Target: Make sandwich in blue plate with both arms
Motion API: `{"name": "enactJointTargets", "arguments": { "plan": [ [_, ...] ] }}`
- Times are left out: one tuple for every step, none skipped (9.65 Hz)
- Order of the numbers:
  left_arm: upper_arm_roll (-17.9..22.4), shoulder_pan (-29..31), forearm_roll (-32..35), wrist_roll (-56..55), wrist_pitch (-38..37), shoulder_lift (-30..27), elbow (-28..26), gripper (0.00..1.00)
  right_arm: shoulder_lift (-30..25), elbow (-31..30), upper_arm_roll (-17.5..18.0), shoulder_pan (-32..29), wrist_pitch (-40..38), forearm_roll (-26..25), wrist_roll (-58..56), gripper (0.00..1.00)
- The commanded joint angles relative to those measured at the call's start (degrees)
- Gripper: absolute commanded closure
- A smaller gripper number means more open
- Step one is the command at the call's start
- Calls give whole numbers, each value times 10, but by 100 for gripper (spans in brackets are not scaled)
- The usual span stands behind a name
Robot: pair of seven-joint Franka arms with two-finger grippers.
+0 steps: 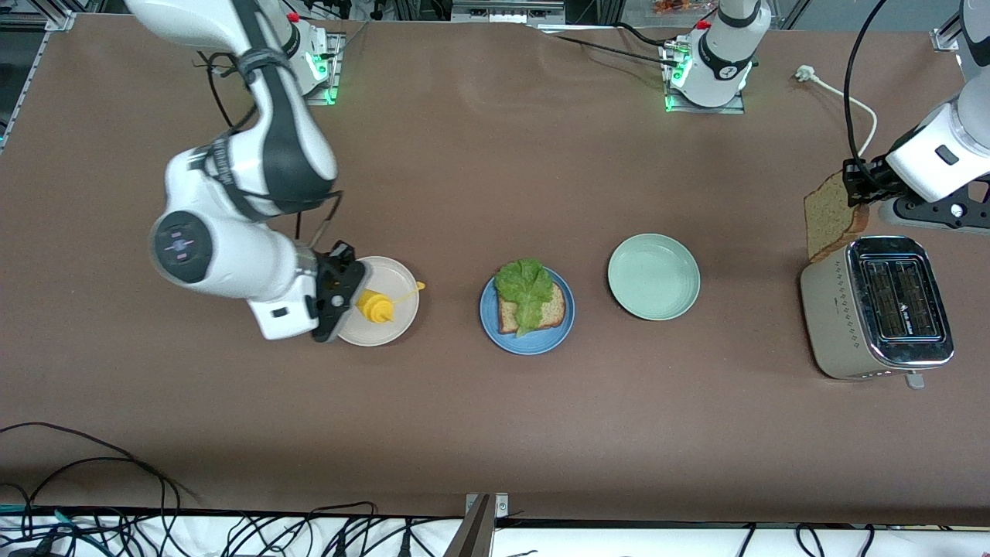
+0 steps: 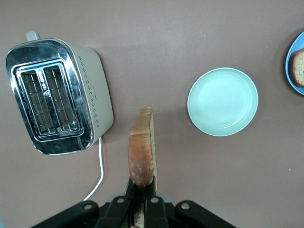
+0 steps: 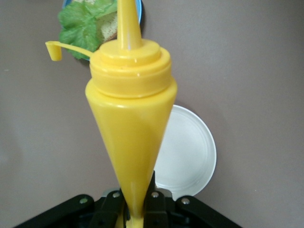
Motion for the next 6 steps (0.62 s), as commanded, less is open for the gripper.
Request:
{"name": "enactJointTargets", "arguments": {
  "plan": [
    [-1,-4,18,11,-1,3,9,100,-1,-21,24,-139,-65,142,-180,100],
    [-1,-5,14,12,-1,3,9,100,6,-19,33,-173,-85,151,-232,100],
    [-2,-6,10,14,-1,3,9,100,15,-20,47,-218,-98,173,-284,100],
    [-3,-7,6,14,-1,3,9,100,28,-19,70,-262,-115,185,-335,100],
    [-10,-10,-7,11,-1,3,9,100,39,-20,93,-294,-118,187,-370,100],
    [-11,-21,-10,13,-1,15,16,100,51,-20,113,-319,-131,189,-396,100]
  ]
}}
